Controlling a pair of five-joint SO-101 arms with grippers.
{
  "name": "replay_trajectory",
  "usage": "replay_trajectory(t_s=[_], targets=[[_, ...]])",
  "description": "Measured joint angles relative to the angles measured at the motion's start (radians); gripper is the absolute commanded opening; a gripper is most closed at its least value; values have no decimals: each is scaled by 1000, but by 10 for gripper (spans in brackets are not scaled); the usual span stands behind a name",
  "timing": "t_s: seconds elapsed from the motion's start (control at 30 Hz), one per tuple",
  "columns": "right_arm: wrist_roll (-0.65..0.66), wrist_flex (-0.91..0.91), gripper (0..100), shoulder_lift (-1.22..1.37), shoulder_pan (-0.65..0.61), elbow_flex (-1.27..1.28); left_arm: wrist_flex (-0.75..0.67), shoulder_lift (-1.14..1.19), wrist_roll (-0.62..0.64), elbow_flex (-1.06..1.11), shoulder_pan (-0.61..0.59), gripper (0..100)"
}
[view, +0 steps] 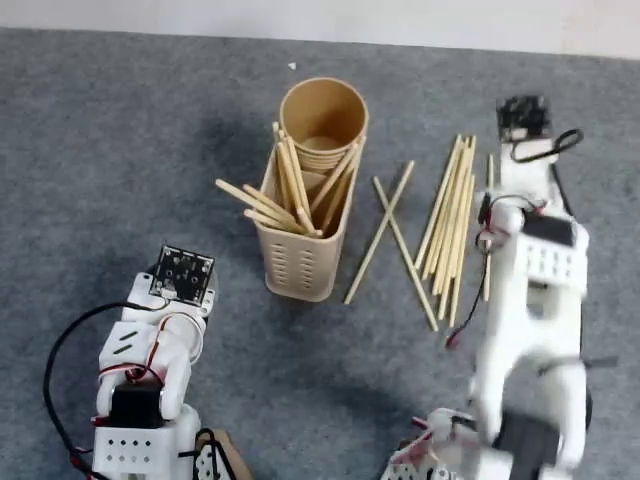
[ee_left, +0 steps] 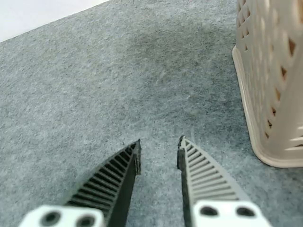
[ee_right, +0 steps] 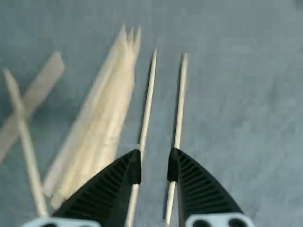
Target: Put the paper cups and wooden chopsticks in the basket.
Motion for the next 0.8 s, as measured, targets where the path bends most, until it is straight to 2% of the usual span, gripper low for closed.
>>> replay_trajectory(t_s=[0.1,0.23,0.6,0.8], targets=[[25,0,106,184,6,-40,0,0,0,0,0,160],[29,0,106,301,3,-66,0,0,0,0,0,160],[-87,0,106,315,-95,-68,0,0,0,0,0,160],[-106,-5,102,321,-130,-68,0,0,0,0,0,160]])
